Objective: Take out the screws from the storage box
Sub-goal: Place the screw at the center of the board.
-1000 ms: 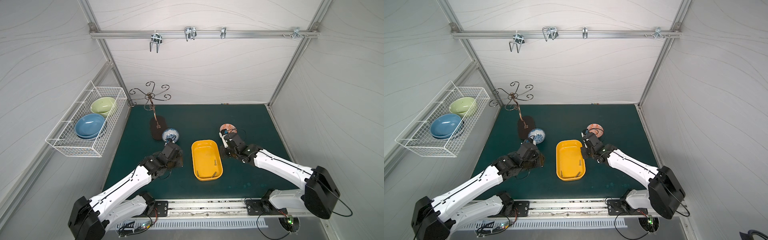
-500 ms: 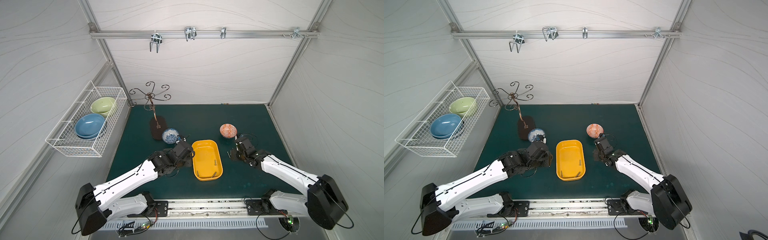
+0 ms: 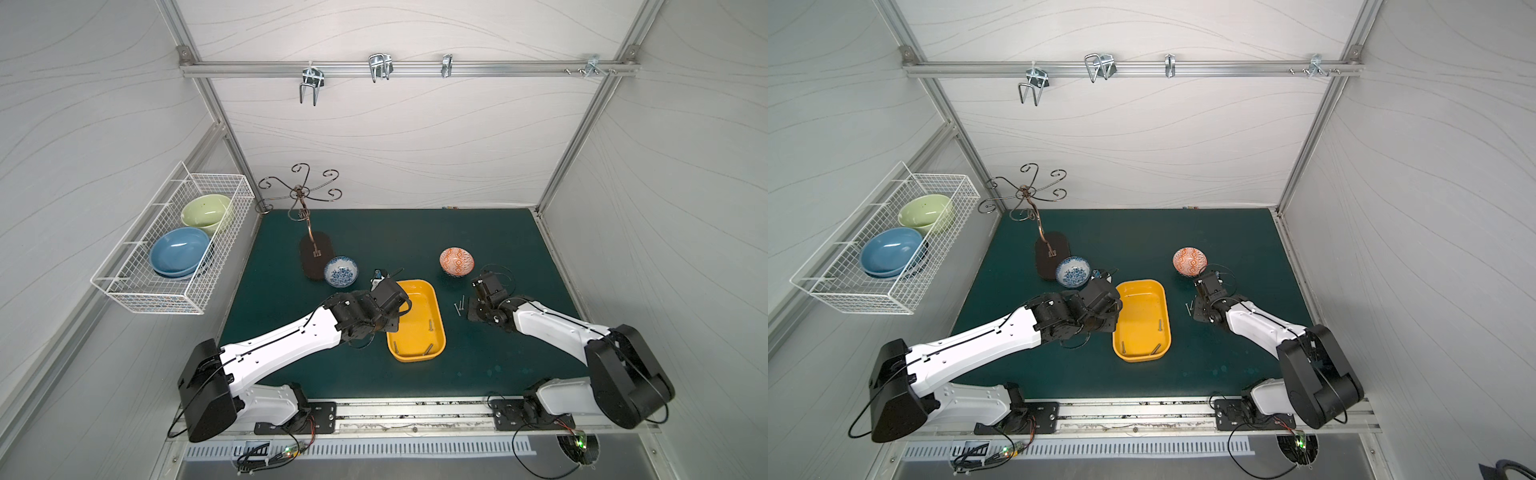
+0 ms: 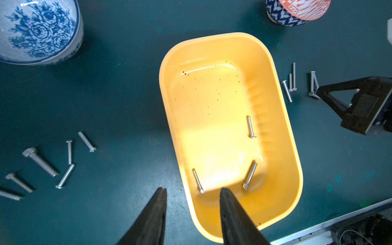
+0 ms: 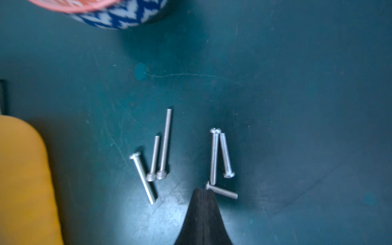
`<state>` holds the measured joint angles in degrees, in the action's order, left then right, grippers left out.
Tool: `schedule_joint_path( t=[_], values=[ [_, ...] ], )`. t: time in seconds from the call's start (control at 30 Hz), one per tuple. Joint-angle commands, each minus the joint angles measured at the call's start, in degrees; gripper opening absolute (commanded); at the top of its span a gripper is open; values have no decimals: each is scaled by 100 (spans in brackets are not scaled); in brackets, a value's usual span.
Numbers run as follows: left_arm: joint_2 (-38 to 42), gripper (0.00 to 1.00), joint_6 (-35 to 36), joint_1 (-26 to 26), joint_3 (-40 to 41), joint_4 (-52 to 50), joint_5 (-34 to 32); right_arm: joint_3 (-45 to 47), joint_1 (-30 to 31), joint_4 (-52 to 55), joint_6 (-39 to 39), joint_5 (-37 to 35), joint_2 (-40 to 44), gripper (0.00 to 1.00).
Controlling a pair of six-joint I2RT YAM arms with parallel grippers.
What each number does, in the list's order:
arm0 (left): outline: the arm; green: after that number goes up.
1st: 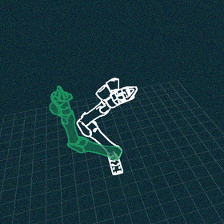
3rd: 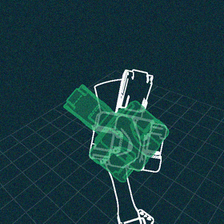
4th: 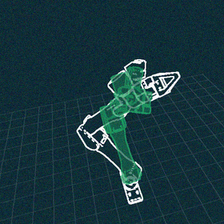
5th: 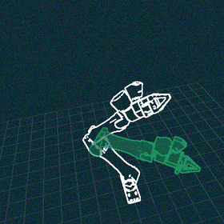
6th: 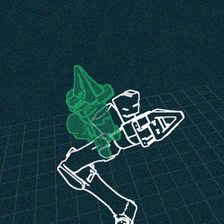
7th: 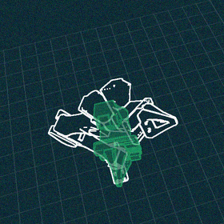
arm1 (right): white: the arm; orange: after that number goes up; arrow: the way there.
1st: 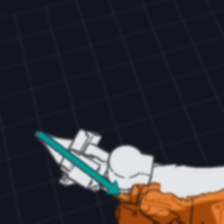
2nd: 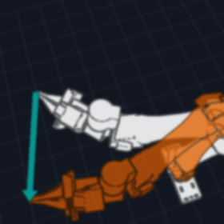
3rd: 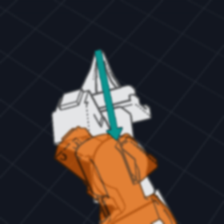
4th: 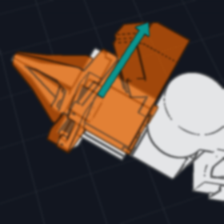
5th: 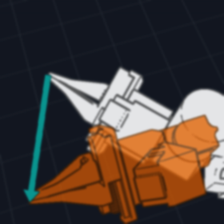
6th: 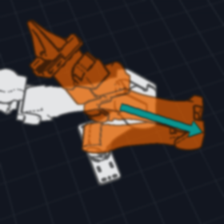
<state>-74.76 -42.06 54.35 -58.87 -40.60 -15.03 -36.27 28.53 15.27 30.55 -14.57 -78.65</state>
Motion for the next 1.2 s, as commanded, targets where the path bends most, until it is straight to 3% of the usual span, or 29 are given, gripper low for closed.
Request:
schedule_joint_path(
  t=[0.0,0.43,0.57,0.73,0.87,1.07,1.17],
  values=[
    [-181,43,93,32,-304,43,-70,-102,-56,-113,87,88,-80,0],
    [-421,45,158,102,-318,166,-25,-103,-85,-282,-68,218,-79,0],
    [-559,46,315,129,-371,184,23,-51,-80,-389,-203,228,343,25],
    [-843,47,779,128,-728,75,98,-132,-85,-477,-210,245,447,28],
    [-1064,45,1076,135,-1003,-130,203,-243,-76,-693,-342,496,337,25],
    [-1251,45,1278,138,-1029,271,514,143,-72,-1056,-519,419,1057,32],
    [-1386,45,1118,164,-1096,81,343,674,-67,-1565,-465,566,1676,43]
  ],
)
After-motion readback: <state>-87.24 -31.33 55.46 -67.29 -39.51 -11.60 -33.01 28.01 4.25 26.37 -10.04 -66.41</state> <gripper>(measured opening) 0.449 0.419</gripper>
